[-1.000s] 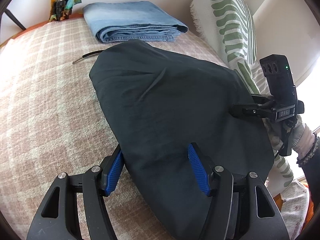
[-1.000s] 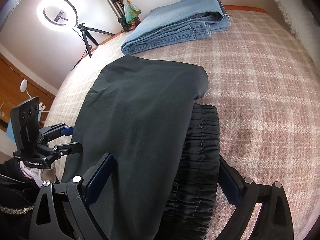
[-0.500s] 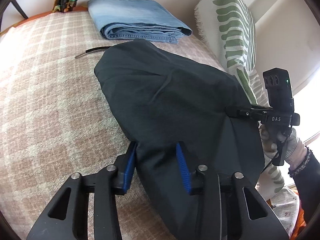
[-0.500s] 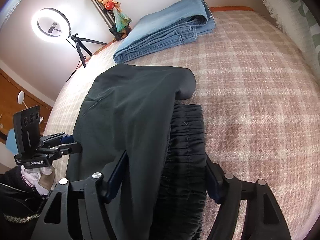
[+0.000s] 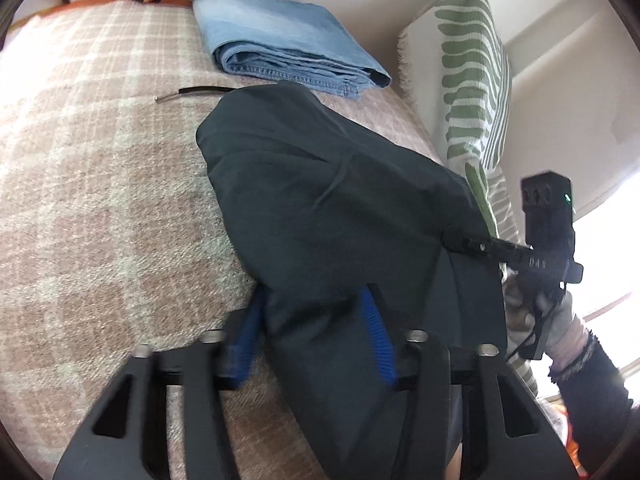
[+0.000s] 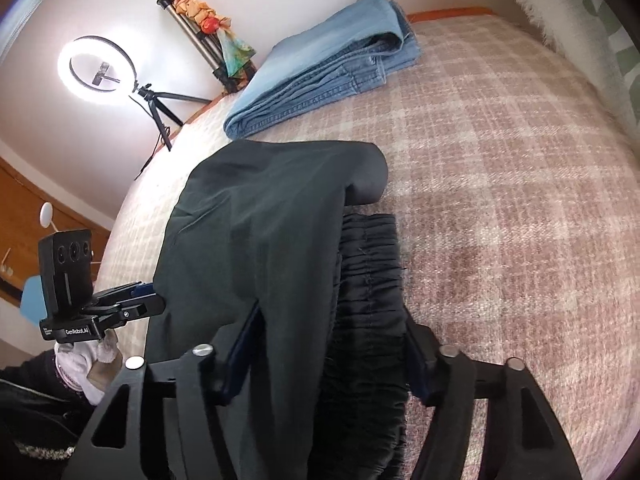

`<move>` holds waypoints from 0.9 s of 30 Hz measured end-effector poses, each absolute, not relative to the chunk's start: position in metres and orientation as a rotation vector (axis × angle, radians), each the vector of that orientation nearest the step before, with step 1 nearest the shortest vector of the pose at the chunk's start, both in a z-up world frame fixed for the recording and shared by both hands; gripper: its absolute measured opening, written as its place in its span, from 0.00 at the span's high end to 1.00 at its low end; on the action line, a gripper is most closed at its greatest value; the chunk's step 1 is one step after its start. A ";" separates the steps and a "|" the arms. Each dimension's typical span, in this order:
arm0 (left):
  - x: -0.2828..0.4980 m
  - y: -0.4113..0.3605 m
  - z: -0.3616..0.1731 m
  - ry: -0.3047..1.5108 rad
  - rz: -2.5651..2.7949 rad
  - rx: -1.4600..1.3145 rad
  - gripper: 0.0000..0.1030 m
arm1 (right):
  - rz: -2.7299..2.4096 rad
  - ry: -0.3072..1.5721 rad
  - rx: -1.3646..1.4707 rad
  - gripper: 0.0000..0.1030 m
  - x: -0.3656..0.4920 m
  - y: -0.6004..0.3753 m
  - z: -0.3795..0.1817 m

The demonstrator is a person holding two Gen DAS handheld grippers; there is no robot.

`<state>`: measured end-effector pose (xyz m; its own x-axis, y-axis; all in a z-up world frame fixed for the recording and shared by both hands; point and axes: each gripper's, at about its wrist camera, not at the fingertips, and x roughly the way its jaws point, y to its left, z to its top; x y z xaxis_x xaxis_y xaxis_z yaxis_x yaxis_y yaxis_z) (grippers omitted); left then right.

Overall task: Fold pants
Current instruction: 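Lift the folded trousers with both tools and carry them onto the jeans stack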

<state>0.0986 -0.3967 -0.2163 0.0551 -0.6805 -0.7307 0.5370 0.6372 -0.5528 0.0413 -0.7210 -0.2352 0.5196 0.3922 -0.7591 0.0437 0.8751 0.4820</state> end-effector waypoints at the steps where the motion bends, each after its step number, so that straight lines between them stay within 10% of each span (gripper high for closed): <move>1: 0.101 -0.398 -0.217 1.208 -0.921 -0.148 0.81 | 0.211 1.004 0.467 0.48 0.040 -0.719 -0.232; 6: 0.095 -0.403 -0.202 1.133 -0.941 -0.077 0.90 | 0.184 0.967 0.383 0.69 0.032 -0.704 -0.206; 27: 0.073 -0.416 -0.156 0.888 -0.966 0.082 0.95 | 0.133 0.892 0.180 0.73 0.016 -0.664 -0.155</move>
<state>0.0728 -0.4159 -0.1560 0.2560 -0.6794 -0.6876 0.7425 0.5937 -0.3102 0.0157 -0.6644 -0.1548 0.6213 0.1896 -0.7603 -0.0401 0.9767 0.2108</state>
